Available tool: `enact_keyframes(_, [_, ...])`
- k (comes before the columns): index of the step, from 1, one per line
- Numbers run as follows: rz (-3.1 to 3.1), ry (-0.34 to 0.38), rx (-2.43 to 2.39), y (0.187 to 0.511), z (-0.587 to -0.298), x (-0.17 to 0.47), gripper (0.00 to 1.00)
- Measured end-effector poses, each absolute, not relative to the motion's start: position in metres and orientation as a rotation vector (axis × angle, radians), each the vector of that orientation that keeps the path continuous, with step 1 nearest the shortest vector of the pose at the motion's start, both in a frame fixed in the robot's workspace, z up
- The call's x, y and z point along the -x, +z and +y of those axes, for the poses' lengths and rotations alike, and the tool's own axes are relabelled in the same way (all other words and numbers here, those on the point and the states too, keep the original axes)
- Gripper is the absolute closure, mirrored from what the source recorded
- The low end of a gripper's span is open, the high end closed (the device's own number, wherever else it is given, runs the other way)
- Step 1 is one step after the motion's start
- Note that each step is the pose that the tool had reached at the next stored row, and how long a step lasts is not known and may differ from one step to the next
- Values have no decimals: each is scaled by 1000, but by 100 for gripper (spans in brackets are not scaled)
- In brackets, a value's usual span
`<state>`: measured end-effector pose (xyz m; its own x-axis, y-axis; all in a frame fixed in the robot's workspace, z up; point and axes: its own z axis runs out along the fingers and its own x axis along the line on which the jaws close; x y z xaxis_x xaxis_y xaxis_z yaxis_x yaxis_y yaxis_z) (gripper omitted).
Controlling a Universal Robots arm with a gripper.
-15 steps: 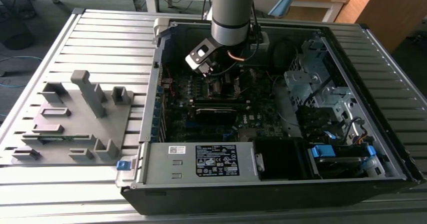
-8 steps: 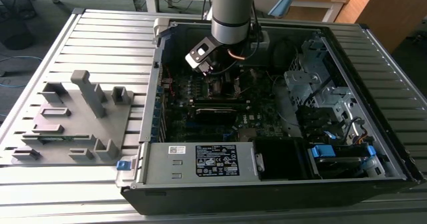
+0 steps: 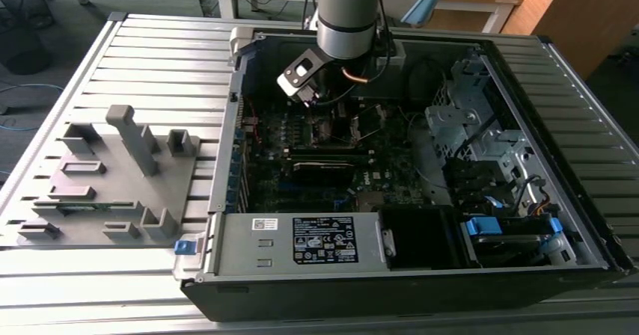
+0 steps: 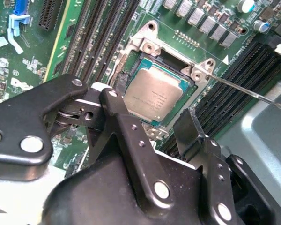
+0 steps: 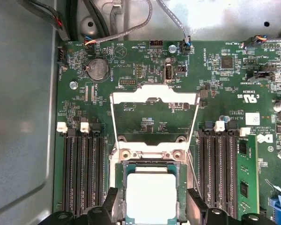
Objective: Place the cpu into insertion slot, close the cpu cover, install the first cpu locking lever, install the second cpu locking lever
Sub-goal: 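Place the cpu into insertion slot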
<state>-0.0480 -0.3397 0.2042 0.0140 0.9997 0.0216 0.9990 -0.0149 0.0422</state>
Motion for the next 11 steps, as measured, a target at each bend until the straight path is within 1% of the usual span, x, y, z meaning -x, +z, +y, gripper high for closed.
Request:
enact_keyframes(7, [2194,70,-2226,205,-340,48,33])
enact_keyframes(9, [2194,70,-2226,205,-340,48,35])
enact_keyframes(11, [2194,70,-2226,205,-340,48,47])
